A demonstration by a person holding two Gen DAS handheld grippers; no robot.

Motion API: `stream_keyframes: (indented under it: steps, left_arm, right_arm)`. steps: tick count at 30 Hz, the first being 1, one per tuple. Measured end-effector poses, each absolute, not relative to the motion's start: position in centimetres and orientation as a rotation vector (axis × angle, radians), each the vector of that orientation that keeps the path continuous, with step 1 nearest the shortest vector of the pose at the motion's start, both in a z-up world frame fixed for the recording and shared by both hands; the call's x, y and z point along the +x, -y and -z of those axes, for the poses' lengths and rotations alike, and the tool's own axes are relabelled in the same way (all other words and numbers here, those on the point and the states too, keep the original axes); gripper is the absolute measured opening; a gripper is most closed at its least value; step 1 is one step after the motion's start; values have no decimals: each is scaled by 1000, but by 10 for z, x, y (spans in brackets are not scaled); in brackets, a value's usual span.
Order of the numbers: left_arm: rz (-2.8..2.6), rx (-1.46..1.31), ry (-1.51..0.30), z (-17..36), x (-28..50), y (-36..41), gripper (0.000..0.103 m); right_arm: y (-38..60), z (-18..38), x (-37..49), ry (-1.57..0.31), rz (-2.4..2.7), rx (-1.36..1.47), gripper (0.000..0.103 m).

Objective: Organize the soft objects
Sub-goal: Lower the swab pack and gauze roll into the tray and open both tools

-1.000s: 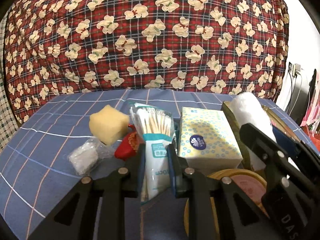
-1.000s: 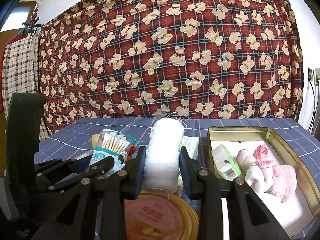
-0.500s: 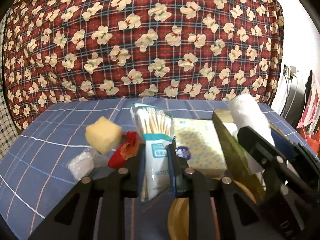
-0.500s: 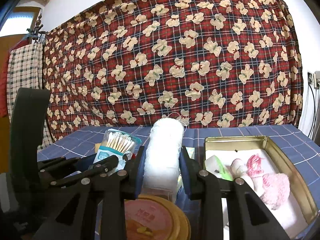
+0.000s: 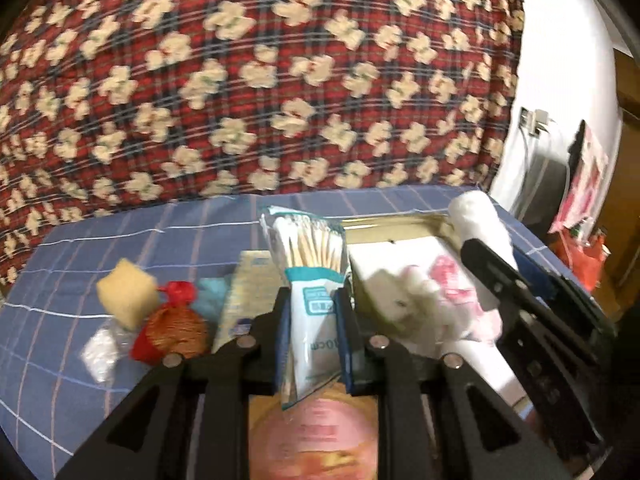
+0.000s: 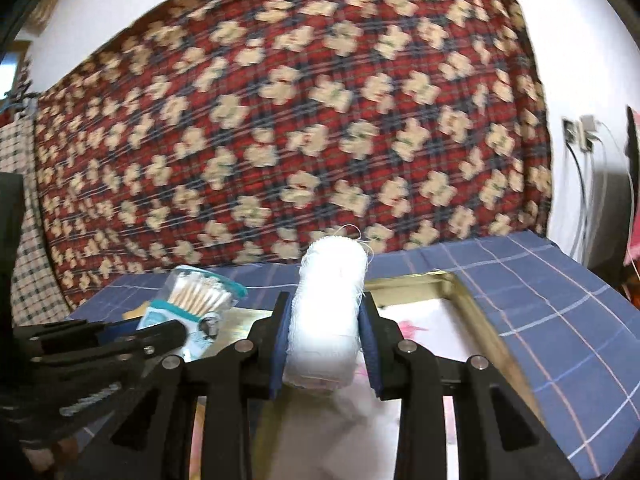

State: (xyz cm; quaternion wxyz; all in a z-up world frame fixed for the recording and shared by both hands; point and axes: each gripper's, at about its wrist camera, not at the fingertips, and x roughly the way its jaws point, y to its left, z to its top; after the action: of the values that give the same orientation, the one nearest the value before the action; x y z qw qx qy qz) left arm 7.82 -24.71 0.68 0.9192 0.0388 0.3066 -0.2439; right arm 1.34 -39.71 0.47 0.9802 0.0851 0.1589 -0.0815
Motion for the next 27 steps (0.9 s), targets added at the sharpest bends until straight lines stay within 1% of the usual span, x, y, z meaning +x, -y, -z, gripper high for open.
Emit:
stream_keyframes:
  steps: [8, 16, 22, 24, 26, 27]
  left_arm:
    - [574, 127, -642, -11, 67, 289, 19]
    - [641, 157, -671, -4, 59, 324, 19]
    - [639, 203, -726, 16, 64, 345, 21]
    - [629, 232, -726, 20, 60, 349, 25]
    - [626, 242, -721, 20, 55, 351, 49]
    - [619, 246, -704, 18, 52, 351, 52]
  right_arm:
    - [446, 1, 11, -364, 231, 229, 35]
    - [467, 13, 11, -417, 259, 246, 35]
    - [477, 18, 8, -427, 249, 271, 37]
    - [478, 20, 8, -439, 244, 266, 42]
    - [479, 20, 6, -424, 251, 275, 65]
    - [481, 20, 3, -407, 249, 292, 69]
